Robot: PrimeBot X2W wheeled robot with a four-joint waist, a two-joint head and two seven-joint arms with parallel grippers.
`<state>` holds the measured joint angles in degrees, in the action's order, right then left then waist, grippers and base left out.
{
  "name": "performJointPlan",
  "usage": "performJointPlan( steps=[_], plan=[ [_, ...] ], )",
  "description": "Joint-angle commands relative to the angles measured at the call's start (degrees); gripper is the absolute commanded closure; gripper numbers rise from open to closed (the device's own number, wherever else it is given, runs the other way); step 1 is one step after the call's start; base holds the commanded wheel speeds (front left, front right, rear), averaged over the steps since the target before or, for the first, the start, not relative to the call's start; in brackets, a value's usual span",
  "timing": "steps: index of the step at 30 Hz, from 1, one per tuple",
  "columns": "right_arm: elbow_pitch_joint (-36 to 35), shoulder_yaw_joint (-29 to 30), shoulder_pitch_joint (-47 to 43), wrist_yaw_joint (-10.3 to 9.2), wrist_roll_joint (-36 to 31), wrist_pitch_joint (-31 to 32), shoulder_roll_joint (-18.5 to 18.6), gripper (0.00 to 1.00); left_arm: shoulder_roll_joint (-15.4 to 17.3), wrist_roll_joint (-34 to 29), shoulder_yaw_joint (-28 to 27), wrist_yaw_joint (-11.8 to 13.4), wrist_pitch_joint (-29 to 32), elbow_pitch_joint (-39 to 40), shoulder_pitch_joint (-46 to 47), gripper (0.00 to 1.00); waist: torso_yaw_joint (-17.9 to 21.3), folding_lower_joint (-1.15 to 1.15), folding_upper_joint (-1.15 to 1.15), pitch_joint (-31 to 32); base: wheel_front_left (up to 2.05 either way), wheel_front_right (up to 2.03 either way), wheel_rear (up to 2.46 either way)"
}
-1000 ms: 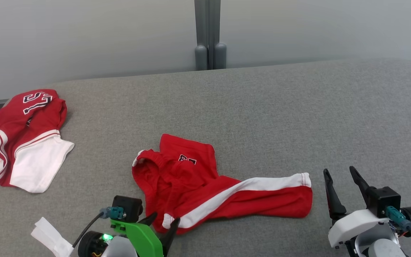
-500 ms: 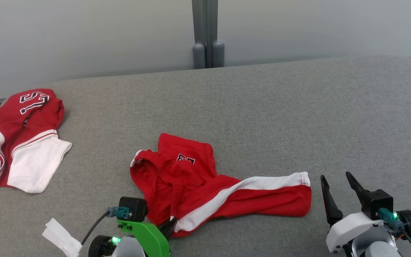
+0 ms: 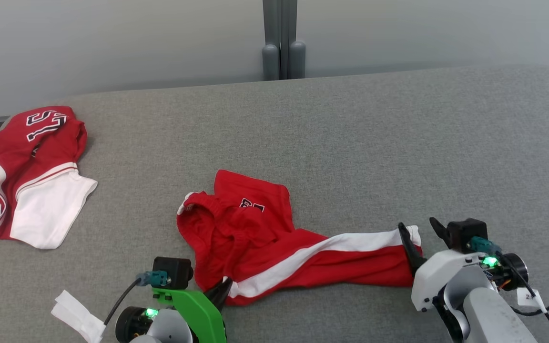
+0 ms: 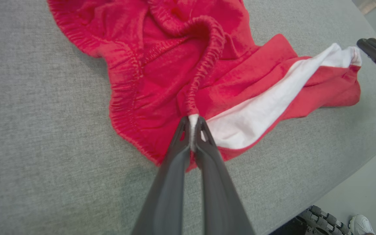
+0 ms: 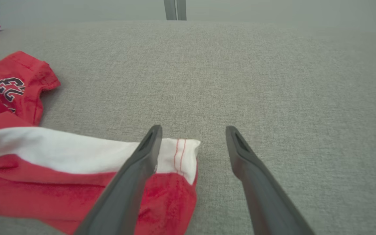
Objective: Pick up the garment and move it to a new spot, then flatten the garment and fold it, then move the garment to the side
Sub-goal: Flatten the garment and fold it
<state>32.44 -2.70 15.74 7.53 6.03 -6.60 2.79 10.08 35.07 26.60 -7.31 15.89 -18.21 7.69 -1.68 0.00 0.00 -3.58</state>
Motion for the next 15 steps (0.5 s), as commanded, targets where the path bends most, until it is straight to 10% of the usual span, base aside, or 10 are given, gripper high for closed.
performJointPlan(
  steps=[1, 15],
  plan=[
    [0.5, -0.87, 1.05, -0.08, 0.93, 1.41, 0.56, 0.0, -0.08, -0.45, 0.1, -0.06, -0.52, -0.02, 1.0, 1.0, -0.34, 0.0, 0.0, -0.29, 0.0, 0.0, 0.0],
    [-4.88, -6.88, -2.41, -0.08, 10.14, 12.39, 3.45, 0.0, 0.35, -0.31, 0.65, 0.08, -1.85, 0.2, 1.46, 1.0, -1.17, 0.0, 0.0, -0.84, 0.0, 0.0, 0.0]
  ],
)
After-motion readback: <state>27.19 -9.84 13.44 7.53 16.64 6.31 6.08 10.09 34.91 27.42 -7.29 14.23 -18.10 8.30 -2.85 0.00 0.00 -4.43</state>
